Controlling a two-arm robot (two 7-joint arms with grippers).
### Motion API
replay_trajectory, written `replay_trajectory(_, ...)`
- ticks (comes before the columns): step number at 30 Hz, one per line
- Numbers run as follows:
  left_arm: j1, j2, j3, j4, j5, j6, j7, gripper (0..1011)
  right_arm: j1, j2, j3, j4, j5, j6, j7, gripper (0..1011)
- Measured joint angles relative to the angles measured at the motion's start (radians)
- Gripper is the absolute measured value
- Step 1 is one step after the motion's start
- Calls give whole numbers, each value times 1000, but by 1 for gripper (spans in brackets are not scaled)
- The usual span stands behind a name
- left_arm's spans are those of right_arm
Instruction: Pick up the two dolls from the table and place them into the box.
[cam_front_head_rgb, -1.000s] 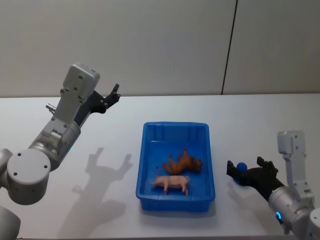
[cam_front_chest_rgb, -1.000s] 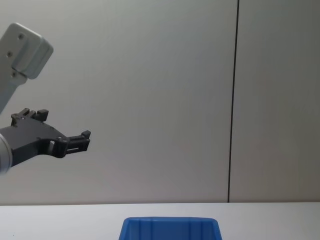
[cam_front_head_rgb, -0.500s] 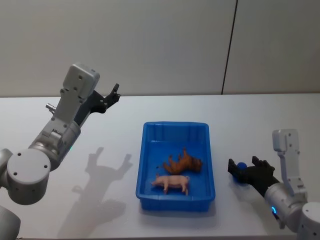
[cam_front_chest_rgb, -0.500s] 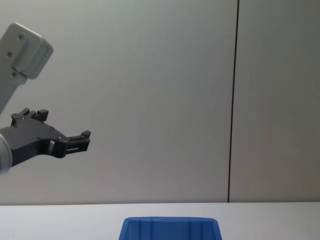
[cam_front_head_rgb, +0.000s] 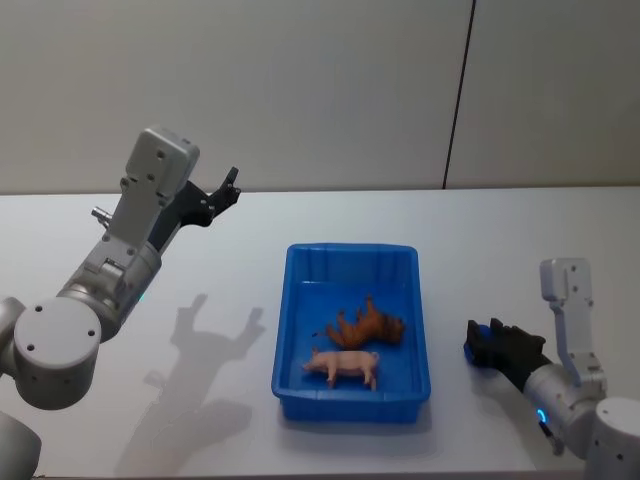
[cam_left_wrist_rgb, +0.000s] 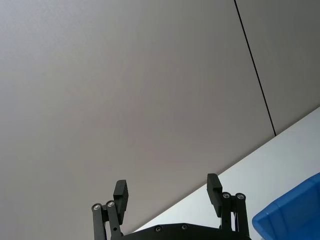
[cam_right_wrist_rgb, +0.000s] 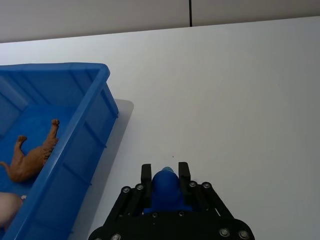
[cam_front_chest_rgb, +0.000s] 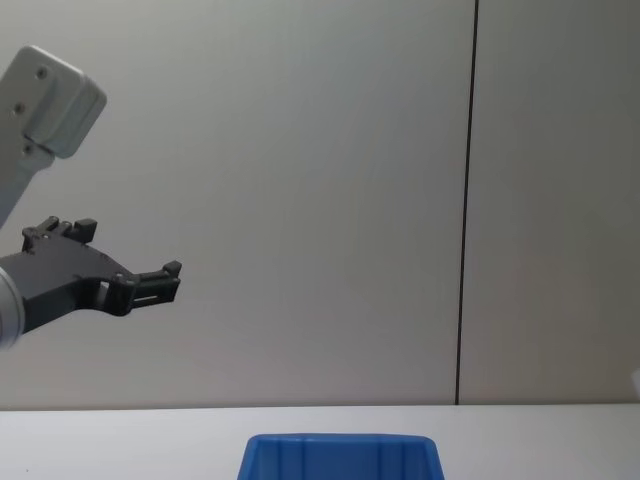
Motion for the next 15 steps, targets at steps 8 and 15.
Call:
replay_trajectory(8,0,0,0,0,0,0,0,1001,9,-7,-1,4,8,2,7,228)
replay_trajectory(15,0,0,0,0,0,0,0,1001,9,-10,-8,-33,2,-19,33,186)
